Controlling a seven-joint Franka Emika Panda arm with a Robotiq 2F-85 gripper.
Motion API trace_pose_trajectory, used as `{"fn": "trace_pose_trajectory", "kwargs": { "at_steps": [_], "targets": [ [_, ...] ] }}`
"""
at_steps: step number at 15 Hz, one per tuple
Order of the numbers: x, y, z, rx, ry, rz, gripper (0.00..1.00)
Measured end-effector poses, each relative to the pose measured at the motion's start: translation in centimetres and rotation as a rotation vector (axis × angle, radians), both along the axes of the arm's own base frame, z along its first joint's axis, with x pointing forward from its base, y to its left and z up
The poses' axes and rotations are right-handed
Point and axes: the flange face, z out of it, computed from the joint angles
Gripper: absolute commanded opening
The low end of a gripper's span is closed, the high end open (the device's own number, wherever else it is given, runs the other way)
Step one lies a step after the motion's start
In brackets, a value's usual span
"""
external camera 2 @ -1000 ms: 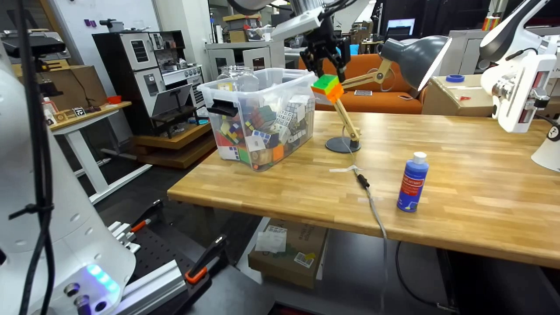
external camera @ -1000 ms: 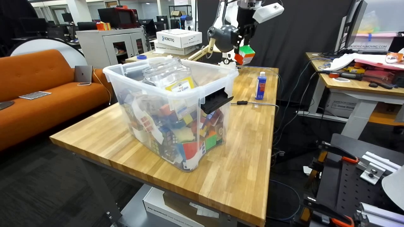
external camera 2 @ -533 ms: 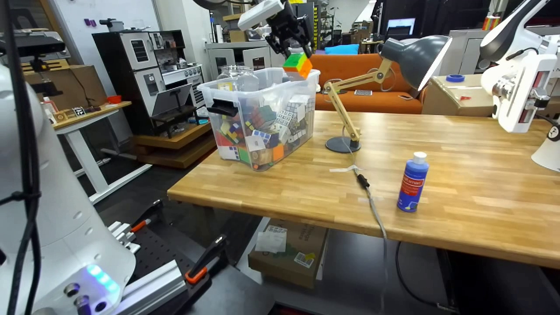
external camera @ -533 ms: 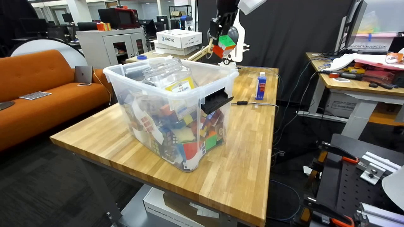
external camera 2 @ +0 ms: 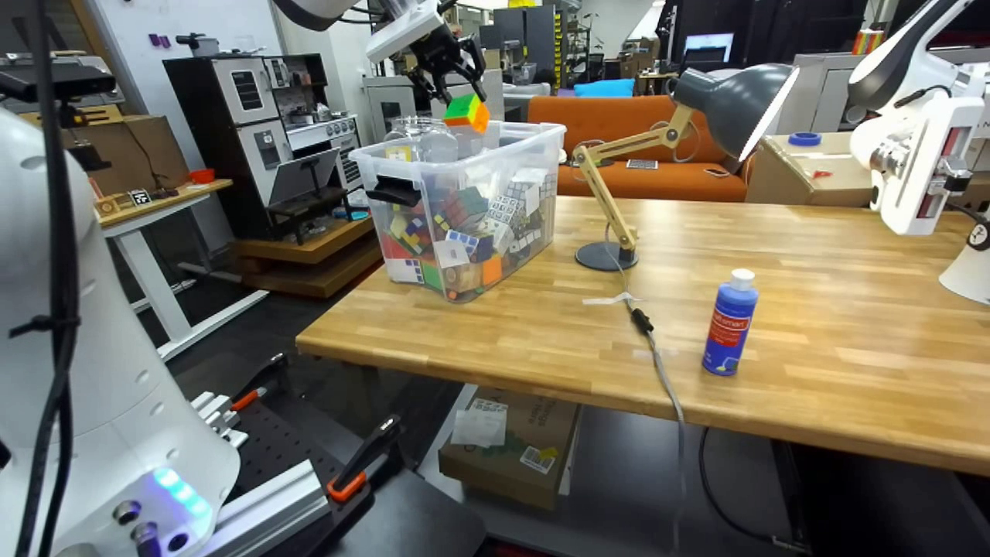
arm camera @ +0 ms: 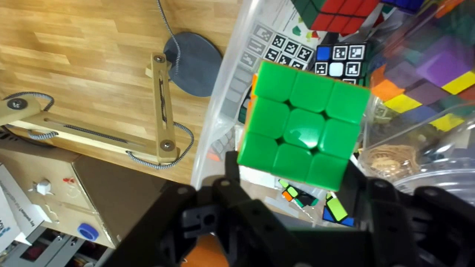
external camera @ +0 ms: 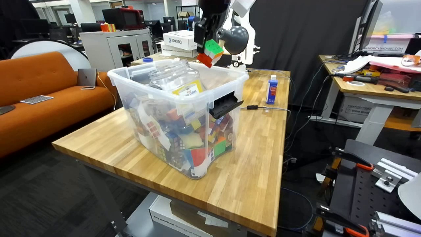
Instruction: Put the green object in the storage box
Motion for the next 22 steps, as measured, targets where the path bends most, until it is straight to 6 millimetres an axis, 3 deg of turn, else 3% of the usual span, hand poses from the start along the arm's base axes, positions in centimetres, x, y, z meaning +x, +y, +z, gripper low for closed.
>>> {"fn": "trace_pose_trajectory", "kwargs": {
  "at_steps": [2, 7, 8, 9, 13, 22],
  "targets": [
    [-0.6, 1.1, -1.2, -0.003, 0.024, 0.021, 0.37],
    [-2.0, 1.4, -6.7, 0.008, 0.145, 0.042, 0.37],
    [-2.0, 1.4, -7.5, 0.011, 0.161, 0.043, 0.53],
    [-1.9, 1.3, -7.9, 0.014, 0.172, 0.044, 0.87],
    [-1.7, 0.7, -7.8, 0.032, 0.177, 0.033, 1.0],
    [-1.1, -1.5, -5.5, 0.059, 0.117, -0.006, 1.0]
  ]
}}
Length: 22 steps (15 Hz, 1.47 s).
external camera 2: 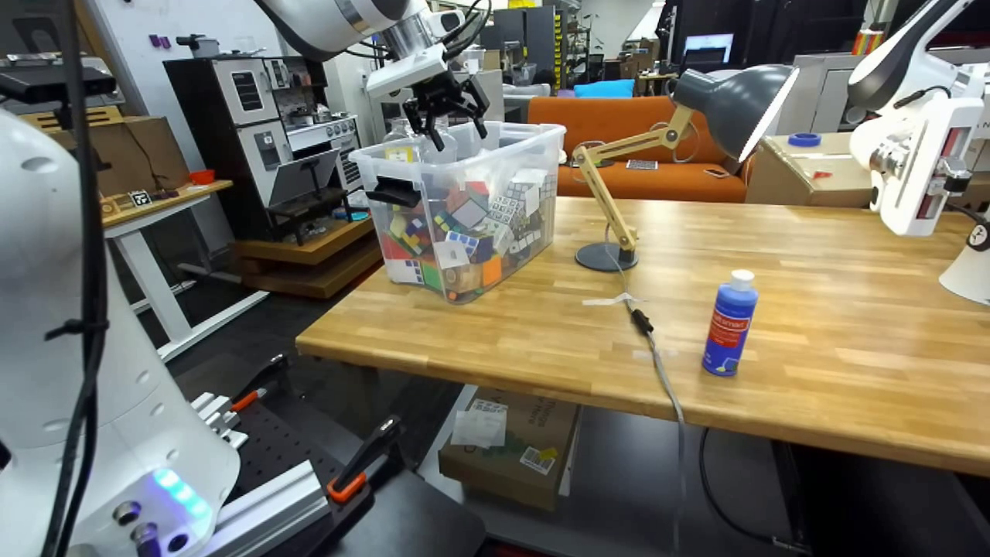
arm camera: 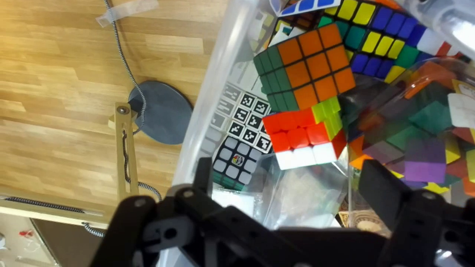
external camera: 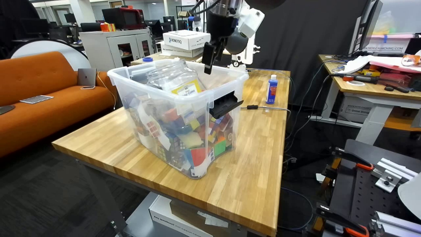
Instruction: Put the green object in the storage box
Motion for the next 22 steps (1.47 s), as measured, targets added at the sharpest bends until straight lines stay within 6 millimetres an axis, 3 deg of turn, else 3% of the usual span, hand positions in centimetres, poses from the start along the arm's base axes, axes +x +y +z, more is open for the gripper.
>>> {"fn": "trace_pose_trajectory", "kwargs": {
  "at_steps": [4, 8, 15, 17, 22],
  "targets": [
    [0.0, -2.6, 2.3, 0.009, -0.046, -0.058, 1.0],
    [-1.1, -7.8, 3.4, 0.017, -0.058, -0.204, 1.0],
    [-6.9, -15.8, 0.6, 0.083, 0.151, -0.513, 1.0],
    [-8.2, -16.5, 0.5, 0.111, 0.192, -0.535, 1.0],
    [-8.3, -16.2, 0.6, 0.114, 0.195, -0.533, 1.0]
  ]
}}
